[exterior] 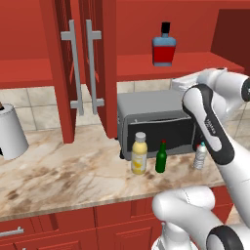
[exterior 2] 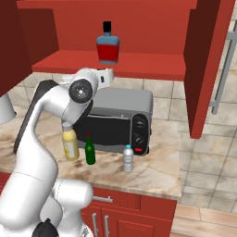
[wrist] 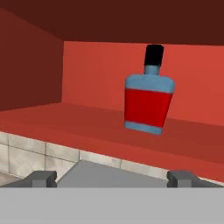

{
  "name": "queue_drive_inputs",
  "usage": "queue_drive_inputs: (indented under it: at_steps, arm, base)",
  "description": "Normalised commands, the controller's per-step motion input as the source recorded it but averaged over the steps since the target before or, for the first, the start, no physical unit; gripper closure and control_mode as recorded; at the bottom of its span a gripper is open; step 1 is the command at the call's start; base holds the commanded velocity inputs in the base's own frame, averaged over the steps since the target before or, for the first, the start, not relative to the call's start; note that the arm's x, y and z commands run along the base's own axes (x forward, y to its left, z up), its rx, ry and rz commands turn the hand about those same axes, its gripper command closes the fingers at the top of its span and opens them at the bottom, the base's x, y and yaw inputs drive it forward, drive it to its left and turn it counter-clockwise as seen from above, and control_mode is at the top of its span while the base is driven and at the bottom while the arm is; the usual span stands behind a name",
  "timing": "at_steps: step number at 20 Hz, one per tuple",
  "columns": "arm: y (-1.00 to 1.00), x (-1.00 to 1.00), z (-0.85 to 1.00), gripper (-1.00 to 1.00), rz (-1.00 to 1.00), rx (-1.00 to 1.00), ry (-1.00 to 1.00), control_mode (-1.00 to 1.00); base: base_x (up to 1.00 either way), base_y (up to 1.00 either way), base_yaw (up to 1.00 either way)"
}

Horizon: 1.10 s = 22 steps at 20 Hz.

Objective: Sort all alcoholic drinks to one cabinet, and non-alcoholic drinks to the other.

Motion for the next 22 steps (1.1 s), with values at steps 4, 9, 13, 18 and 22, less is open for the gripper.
queue_drive_inputs:
  at_steps: [4, 9, 13, 18, 22]
  arm:
    - [0.07, -0.49, -0.38, -1.00, 0.00, 0.00, 0.03, -1.00]
    - [0.02, -0.40, -0.36, -1.00, 0.01, 0.00, 0.05, -1.00]
    - [0.00, -0.23, -0.35, -1.00, 0.02, 0.00, 0.08, -1.00]
    - [0.01, -0.15, -0.29, -1.00, 0.05, 0.00, 0.07, -1.00]
    - [0.00, -0.16, -0.32, -1.00, 0.08, 0.00, 0.09, -1.00]
  base:
    - [0.00, 0.00, 0.00]
    - [0.00, 0.00, 0.00]
    - [0.00, 0.00, 0.00]
    - [0.00, 0.00, 0.00]
    - [0.00, 0.00, 0.00]
